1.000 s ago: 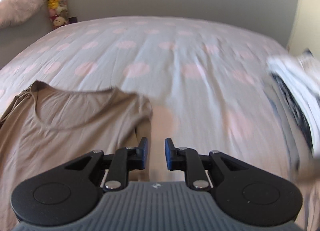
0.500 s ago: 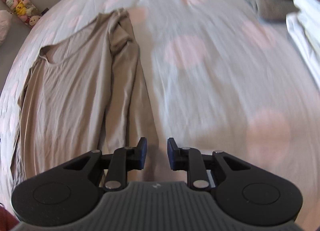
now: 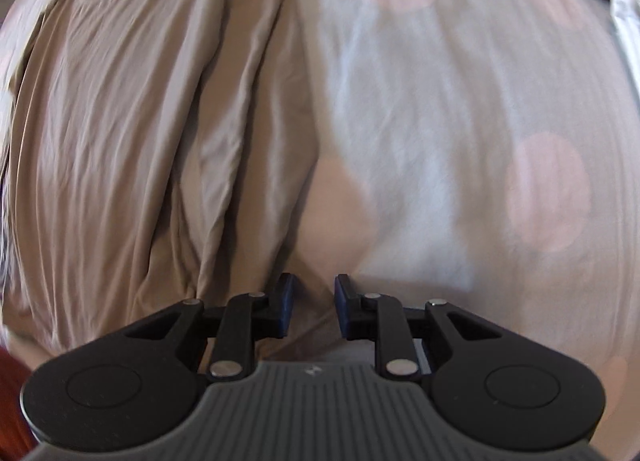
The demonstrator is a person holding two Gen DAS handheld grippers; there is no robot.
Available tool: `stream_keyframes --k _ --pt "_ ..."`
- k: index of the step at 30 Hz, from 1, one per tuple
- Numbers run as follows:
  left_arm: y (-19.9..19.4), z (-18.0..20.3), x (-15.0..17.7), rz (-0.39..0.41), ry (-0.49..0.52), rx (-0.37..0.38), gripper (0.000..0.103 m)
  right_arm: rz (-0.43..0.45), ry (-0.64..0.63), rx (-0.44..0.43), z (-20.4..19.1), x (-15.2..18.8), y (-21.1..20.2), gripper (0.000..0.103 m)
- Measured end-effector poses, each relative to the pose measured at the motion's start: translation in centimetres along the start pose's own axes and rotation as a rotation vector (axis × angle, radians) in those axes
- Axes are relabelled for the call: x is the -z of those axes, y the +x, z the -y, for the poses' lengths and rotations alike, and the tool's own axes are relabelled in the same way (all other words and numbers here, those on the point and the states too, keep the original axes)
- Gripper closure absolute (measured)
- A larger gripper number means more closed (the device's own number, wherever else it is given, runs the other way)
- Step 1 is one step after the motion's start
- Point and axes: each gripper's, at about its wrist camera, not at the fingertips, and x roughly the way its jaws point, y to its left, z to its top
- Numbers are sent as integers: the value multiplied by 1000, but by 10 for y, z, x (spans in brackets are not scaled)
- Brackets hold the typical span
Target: Fold clothes
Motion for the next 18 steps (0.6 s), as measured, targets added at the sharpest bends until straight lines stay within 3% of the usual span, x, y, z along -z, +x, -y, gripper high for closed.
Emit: stream_keyframes --k 1,3,4,9,18 --pt "1 -1 0 -3 -10 3 60 -1 -24 16 -4 1 1 79" --pt "2 -3 -1 -6 -27 8 60 5 -69 64 -13 2 4 96" --pt "3 -4 -2 -7 -33 9 60 10 -97 89 -18 3 4 100" --pt "3 -7 -2 -13 -51 22 60 89 -75 95 -6 4 -22 101" --pt "7 -8 -2 -32 -59 38 60 310 100 229 75 -14 -126 101"
